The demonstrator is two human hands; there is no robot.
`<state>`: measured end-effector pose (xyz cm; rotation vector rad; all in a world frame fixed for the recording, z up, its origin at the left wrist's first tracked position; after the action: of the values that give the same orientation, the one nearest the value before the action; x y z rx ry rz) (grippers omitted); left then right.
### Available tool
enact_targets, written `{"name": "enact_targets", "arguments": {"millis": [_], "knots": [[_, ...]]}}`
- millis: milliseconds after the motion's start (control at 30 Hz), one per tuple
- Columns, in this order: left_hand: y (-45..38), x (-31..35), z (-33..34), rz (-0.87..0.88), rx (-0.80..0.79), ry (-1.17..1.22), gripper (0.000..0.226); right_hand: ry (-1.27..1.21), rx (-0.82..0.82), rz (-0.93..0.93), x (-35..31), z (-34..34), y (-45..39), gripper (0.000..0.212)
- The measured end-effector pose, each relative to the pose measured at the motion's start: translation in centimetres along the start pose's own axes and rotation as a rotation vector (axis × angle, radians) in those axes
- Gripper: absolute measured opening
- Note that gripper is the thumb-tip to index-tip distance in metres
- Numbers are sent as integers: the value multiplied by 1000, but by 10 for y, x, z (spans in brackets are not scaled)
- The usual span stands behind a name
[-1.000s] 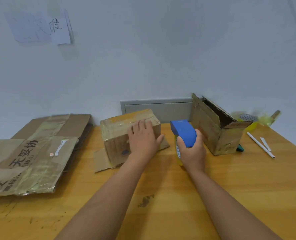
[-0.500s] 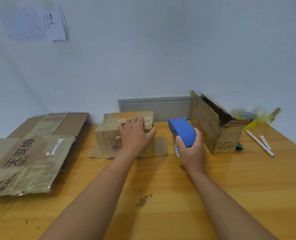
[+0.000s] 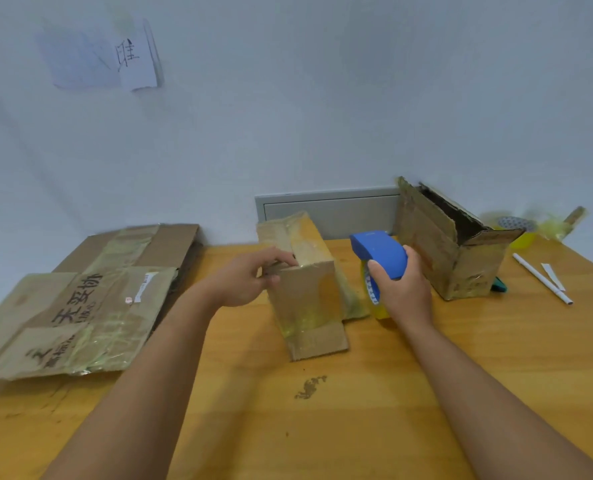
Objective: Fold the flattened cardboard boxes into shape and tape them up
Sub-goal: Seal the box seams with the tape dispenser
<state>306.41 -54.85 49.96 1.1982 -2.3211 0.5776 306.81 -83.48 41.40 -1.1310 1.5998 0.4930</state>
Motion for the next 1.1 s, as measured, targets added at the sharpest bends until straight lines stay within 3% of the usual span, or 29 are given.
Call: {"name": "enact_targets", "arguments": {"millis": [167, 267, 400, 567, 733, 900, 1100], "knots": [[-7, 15, 9, 17, -130, -16, 45, 20, -100, 26, -3, -6, -4, 87], [-9, 19, 23, 80, 15, -67, 27, -25, -125, 73, 0, -6, -6, 84], [-4, 10, 30, 56, 246, -196, 22, -137, -97, 89, -4, -7, -3, 78], [-9, 1, 24, 5, 269, -251, 26, -242, -47, -27, -40, -25, 1, 70], [-17, 9, 38, -1, 280, -269, 26, -411, -130, -226, -116, -44, 7, 60], [-18, 6, 41, -22, 319, -202, 26, -412, -325, -270, -147, -27, 11, 54], [-10, 3, 33, -41, 324, 195, 25, -314, -403, -258, -139, -26, 9, 47]]}}
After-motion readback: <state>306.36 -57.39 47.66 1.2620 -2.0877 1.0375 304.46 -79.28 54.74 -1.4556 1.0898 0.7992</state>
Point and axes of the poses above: each hand's wrist, its own y-axis away from the middle knuckle, its own z-axis out of the palm, x = y × z, the point moved 4 cm from there along -y, towards the middle knuckle, and after that the axes turned 6 degrees about z, right-handed, at the moved point
